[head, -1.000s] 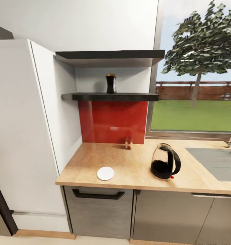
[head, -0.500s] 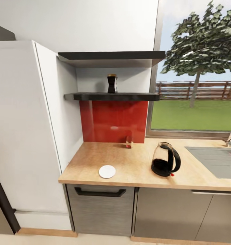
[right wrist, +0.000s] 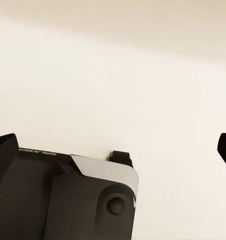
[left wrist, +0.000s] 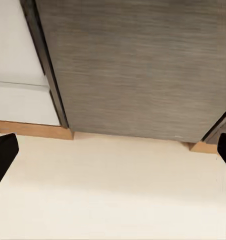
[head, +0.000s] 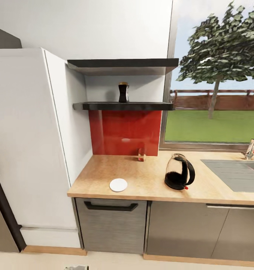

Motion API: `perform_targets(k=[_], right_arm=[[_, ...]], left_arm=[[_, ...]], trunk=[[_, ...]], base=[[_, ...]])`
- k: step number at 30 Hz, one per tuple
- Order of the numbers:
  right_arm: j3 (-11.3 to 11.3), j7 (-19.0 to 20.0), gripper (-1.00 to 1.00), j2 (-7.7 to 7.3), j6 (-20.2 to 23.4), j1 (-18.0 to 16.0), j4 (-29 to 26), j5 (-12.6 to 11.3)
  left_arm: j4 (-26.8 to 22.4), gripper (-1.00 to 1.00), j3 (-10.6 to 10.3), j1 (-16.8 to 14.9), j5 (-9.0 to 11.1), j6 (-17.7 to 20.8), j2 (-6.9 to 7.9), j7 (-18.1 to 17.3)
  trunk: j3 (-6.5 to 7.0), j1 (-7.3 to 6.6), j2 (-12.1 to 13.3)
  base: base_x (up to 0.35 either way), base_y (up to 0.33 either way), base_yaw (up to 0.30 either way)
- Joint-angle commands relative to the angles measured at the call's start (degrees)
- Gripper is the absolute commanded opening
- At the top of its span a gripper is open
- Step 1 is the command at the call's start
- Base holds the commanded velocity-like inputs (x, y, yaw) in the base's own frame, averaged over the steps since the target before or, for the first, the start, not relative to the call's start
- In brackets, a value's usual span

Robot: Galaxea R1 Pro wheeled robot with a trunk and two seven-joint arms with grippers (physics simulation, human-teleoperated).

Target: Set up a coffee station on the kitchen countertop: keep the coffee maker on the countertop, move the bottle of coffee from the kitchen shelf to the counter next to the coffee maker, place a paper coffee filter on top of the coffee maker, put the saucer next to the coffee maker with the coffee cup on the saucer, and place the electric kettle next to the coffee maker.

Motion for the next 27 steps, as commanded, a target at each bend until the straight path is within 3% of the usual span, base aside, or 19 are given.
perform_targets(k=[1,5,8,12,13,16,19,23,24,26,27], right_arm=[[0.48,-0.33,1.00,-0.02,0.32,0.00,-0.12,-0.44],[0.48,-0.35,1.00,-0.02,-0.05,0.00,-0.12,-0.44],[0.48,-0.36,1.00,-0.02,-1.18,0.00,-0.12,-0.44],[0.48,-0.35,1.00,-0.02,-2.79,0.00,-0.10,-0.44],[0.48,-0.32,1.00,-0.02,-3.19,0.00,-0.11,-0.44],[0.48,-0.32,1.00,-0.02,-3.28,0.00,-0.10,-0.44],[0.48,-0.32,1.00,-0.03,-3.34,0.00,-0.10,-0.44],[0.48,-0.33,1.00,-0.04,-3.37,0.00,-0.10,-0.44],[0.48,-0.32,1.00,-0.07,-3.38,0.00,-0.11,-0.44],[0.48,-0.34,1.00,-0.08,-3.38,0.00,-0.11,-0.44],[0.48,-0.33,1.00,-0.08,-3.39,0.00,-0.10,-0.44]], left_arm=[[-4.50,1.00,-0.05,0.04,0.00,-0.44,-0.08,0.03],[-14.65,1.00,-0.33,0.04,0.19,-0.83,-0.32,0.05],[-20.29,1.00,-0.44,0.04,0.25,-0.91,-1.31,0.07],[-29.99,1.00,-0.61,0.04,0.30,-0.87,-5.02,0.07],[-36.48,1.00,-1.52,-0.03,0.32,0.15,-6.82,0.23],[-38.92,1.00,-3.07,-0.90,0.32,3.42,-7.33,0.59],[-40.79,1.00,-4.36,-4.95,0.32,9.31,-7.33,2.17],[-41.55,1.00,-5.32,-14.26,0.35,16.67,-7.33,5.14],[-41.56,1.00,-6.13,-20.40,0.38,21.63,-7.33,5.97],[-41.43,1.00,-6.55,-24.29,0.39,24.71,-7.33,6.28],[-41.06,1.00,-7.16,-33.28,0.37,31.09,-7.33,6.69]], trunk=[[-0.01,0.02,-0.03],[-0.01,0.02,-0.03],[-0.01,0.02,-0.03],[-0.01,0.02,-0.03],[-0.01,0.02,-0.03],[-0.01,0.02,-0.03],[-0.01,0.02,-0.03],[-0.01,0.02,-0.03],[-0.01,0.02,-0.03],[-0.01,0.02,-0.03],[-0.01,0.02,-0.03]], base=[[-0.010,0.000,0.000],[-0.006,0.000,0.000],[-0.002,0.000,0.000],[0.000,0.000,0.000],[0.000,0.000,0.000],[0.000,0.000,0.000],[0.000,0.000,0.000],[0.000,0.000,0.000],[0.000,0.000,0.000],[0.000,0.000,0.000],[0.000,0.000,0.000]])
